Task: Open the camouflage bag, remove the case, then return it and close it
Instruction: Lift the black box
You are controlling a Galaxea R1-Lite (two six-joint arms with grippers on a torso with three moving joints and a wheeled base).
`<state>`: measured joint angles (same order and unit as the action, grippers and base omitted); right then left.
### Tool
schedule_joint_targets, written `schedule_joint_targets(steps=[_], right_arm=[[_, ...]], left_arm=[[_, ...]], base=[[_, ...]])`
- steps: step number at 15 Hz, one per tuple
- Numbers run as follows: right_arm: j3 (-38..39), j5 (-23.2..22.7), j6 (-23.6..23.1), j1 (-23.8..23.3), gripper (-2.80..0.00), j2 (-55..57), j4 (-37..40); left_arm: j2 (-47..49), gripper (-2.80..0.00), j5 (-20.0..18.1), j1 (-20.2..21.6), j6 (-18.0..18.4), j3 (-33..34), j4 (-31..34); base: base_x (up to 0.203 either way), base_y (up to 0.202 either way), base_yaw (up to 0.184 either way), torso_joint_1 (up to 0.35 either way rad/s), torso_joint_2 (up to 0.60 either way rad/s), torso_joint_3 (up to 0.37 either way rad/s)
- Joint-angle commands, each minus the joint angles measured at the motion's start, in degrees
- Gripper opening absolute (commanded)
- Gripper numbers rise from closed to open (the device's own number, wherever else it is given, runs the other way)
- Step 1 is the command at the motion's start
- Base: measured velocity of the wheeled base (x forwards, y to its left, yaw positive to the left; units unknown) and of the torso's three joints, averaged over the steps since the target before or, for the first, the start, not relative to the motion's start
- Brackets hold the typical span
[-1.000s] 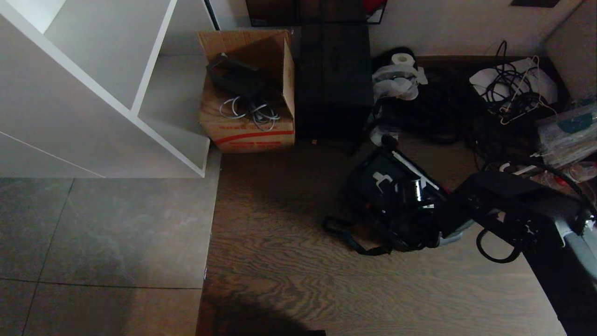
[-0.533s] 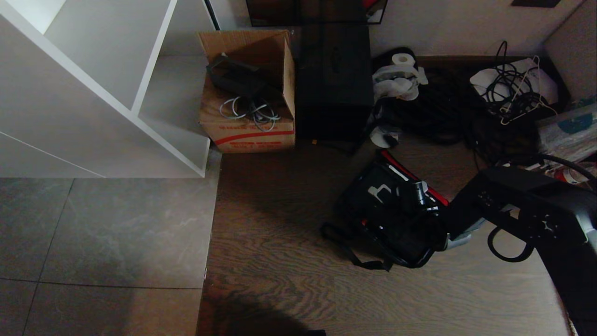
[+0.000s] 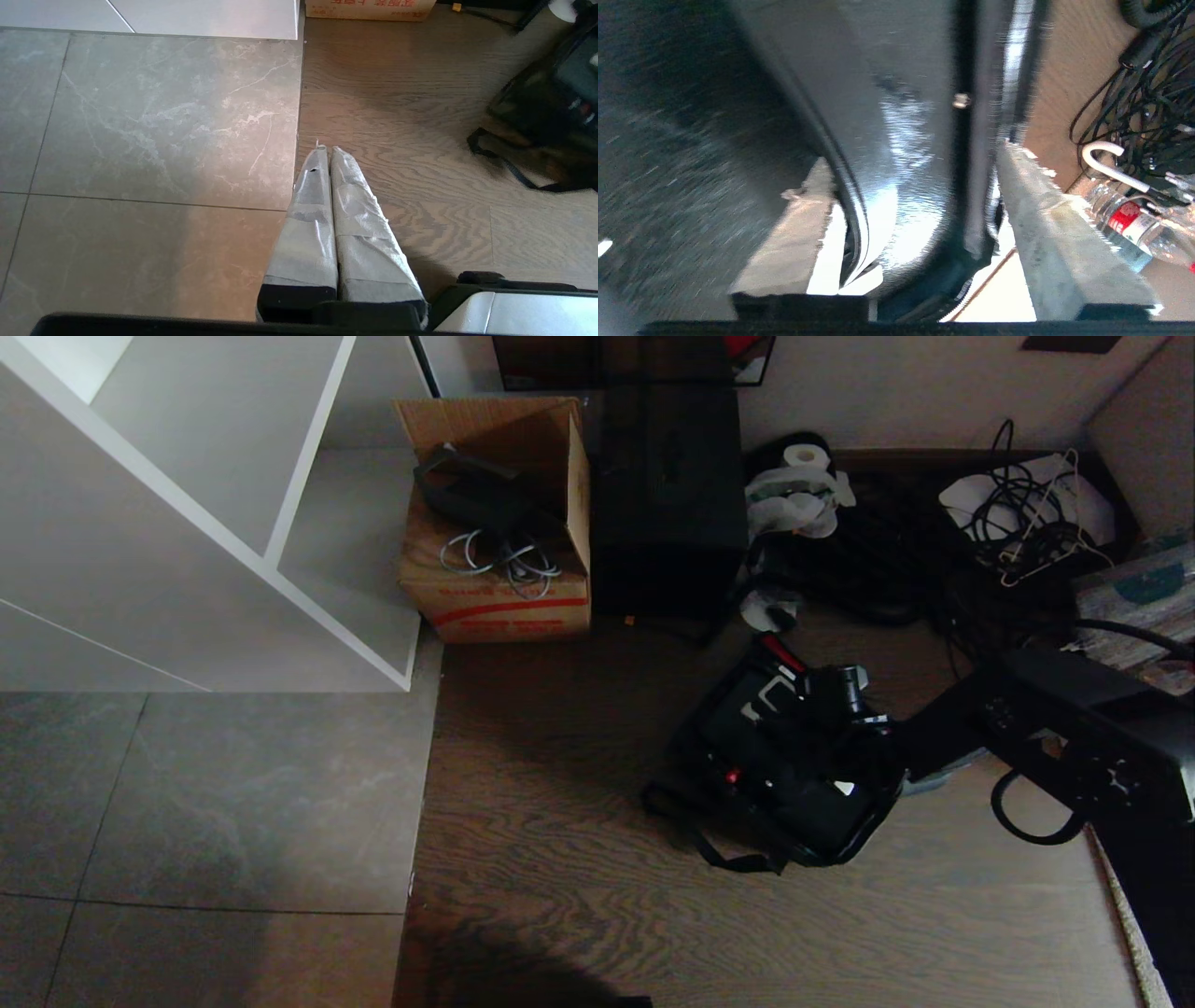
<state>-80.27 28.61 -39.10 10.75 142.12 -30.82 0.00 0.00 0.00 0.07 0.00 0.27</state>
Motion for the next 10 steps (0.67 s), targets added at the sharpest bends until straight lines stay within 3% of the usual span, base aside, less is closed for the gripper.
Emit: schedule_joint_targets(steps=[1,4,10], right_arm=[[-4.2,0.5,-0.1,-2.4,0.00,-0.3,5.3],[-8.7,0.1,-0.3,-4.6,0.00,0.6,12.2],[-12.6,0.3,-0.2,-4.7,0.00,3.8,10.8]], left_arm=[[0.0,-2.80,0.0,0.0,0.0,0.0,0.0],[0.0,-2.80,0.0,0.0,0.0,0.0,0.0],[0.0,-2.80,0.0,0.0,0.0,0.0,0.0]], base=[[0.000,0.000,0.000,0.000,0.00,0.000],[0.000,0.000,0.000,0.000,0.00,0.000],[0.000,0.000,0.000,0.000,0.00,0.000]])
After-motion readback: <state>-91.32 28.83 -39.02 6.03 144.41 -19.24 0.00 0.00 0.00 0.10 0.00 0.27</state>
